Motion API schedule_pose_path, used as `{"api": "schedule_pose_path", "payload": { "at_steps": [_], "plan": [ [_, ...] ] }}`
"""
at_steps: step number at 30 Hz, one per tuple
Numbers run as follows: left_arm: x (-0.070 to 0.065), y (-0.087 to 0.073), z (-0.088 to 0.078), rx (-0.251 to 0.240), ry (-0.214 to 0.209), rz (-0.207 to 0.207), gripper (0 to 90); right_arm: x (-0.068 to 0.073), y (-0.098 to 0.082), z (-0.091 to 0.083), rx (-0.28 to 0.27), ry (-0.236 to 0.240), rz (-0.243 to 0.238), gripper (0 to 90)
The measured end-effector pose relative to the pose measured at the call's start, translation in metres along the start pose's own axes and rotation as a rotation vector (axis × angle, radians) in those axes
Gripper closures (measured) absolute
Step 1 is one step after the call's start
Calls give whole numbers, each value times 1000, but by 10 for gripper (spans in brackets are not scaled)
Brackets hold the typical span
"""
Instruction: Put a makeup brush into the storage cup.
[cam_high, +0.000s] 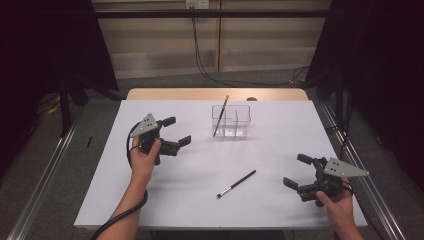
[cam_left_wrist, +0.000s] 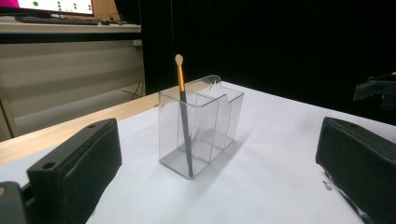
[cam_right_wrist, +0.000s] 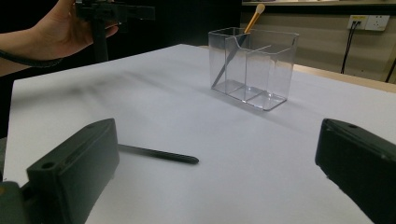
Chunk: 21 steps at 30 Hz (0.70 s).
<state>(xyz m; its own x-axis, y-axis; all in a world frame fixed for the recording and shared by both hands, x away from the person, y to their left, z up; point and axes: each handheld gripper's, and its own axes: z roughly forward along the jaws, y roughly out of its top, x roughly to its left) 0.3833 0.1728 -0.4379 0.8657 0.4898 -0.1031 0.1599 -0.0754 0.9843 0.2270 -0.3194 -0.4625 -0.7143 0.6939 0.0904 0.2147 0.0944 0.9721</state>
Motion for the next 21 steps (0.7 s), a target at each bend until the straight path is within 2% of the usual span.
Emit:
{"api": "schedule_pose_path", "payload": {
  "at_steps": [21],
  "plan": [
    [-4, -6, -48, 32, 31, 36, 2, 0, 1, 1, 0, -2, 0, 0]
  ]
}}
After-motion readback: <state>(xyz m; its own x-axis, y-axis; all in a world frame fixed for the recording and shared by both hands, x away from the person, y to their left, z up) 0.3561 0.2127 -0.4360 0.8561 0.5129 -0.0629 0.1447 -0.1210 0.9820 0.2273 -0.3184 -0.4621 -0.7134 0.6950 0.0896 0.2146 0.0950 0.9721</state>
